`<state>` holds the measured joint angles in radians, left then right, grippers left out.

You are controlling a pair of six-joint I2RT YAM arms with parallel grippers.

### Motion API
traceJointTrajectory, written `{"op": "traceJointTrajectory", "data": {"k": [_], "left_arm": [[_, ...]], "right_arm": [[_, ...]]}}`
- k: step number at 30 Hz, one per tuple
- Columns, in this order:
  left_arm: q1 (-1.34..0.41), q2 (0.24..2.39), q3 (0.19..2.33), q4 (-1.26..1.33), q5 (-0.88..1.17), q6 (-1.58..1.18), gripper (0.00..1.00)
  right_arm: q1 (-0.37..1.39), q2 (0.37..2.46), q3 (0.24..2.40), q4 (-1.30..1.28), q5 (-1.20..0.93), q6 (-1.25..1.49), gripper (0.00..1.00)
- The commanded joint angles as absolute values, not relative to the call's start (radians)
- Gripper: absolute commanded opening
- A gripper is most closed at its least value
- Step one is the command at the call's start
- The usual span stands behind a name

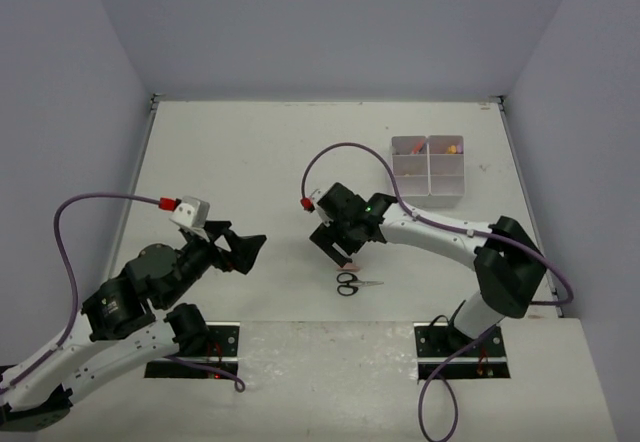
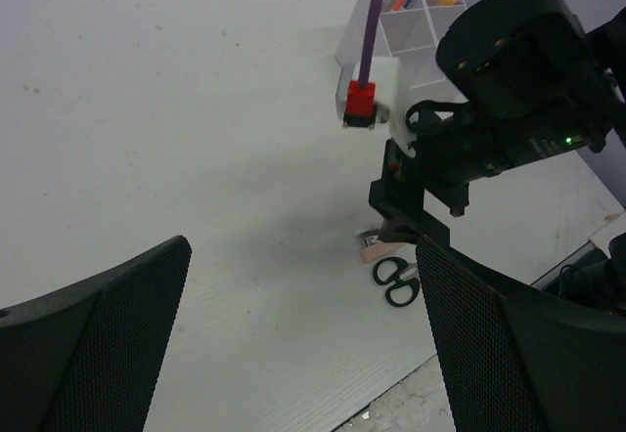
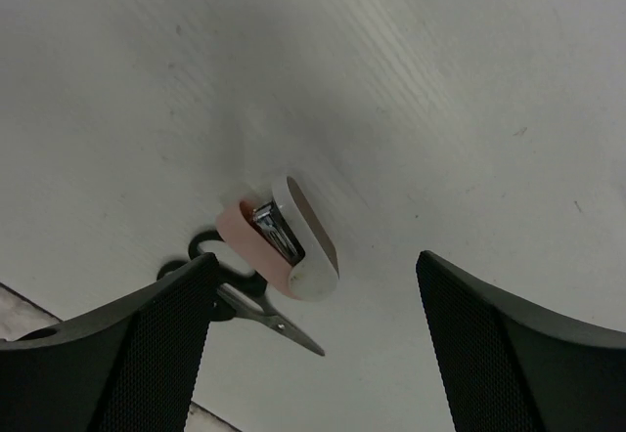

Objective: Sort the stationery into containers
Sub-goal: Pick up the stationery from the center of the board.

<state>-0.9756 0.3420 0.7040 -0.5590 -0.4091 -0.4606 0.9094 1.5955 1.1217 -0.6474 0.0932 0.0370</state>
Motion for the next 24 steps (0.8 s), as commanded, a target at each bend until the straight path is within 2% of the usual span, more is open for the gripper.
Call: {"op": "traceJointTrajectory", "data": {"k": [1, 6, 15, 24], "left_arm": [[-0.968, 0.362, 0.699, -0.552, -0.419, -0.463, 1.00], [-0.968, 0.373, 0.696, -0.545, -0.405, -0.456, 1.00], [-0.968, 0.393, 0.696, -0.542, -0.388, -0.451, 1.00], [-0.968, 0.403, 0.696, -0.540, -0.387, -0.448, 1.00]], "right_arm": [[0.899, 1.591, 1.166, -0.700, 0.072, -0.093, 0.83], [0.897, 1.588, 1.166, -0.675, -0.078, -0.136, 0.77], [0.911, 1.623, 1.117, -0.726, -0.003, -0.118, 0.76], [0.936, 1.600, 1.099, -0.671, -0.029, -0.141, 0.72]]}}
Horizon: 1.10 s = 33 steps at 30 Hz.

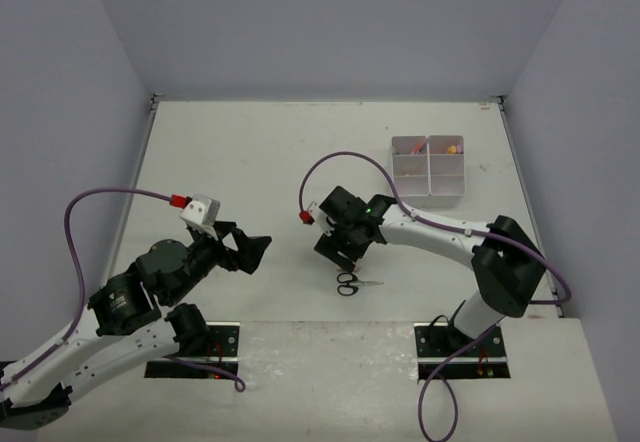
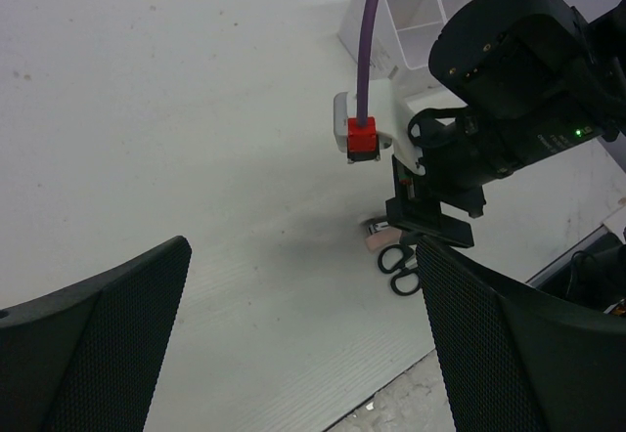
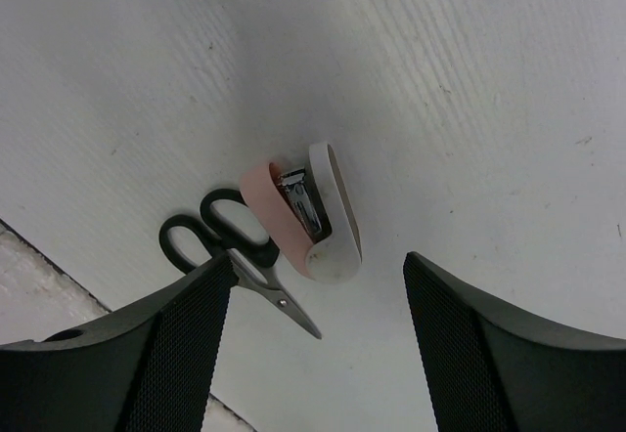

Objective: Sort the stationery into containers
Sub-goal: Pick up the stationery from the center of the board.

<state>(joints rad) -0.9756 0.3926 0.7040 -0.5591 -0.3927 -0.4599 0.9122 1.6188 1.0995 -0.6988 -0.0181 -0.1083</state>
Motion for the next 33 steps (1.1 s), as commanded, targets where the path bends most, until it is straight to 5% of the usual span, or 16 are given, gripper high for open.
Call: {"op": "traceJointTrajectory", "data": {"k": [1, 14, 23, 33], "left_arm": [[-0.968, 0.403, 0.696, -0.540, -0.387, -0.449, 1.00], [-0.968, 0.417, 0.696, -0.537, -0.375, -0.445, 1.00], [-0.968, 0.413, 0.695, -0.537, -0.371, -0.443, 1.00], [-0.968, 0.405, 0.694, -0.535, -0.367, -0.442, 1.00]], "right_arm": [[0.945, 1.602, 1.100, -0.668, -0.028, -0.150, 0.72], [0.973, 1.749, 1.160, -0.670, 0.071, -0.188, 0.71], [0.973, 1.795, 1.198, -0.683, 0.069, -0.190, 0.61], [0.971, 1.794, 1.198, -0.668, 0.127, -0.179, 0.13]]}}
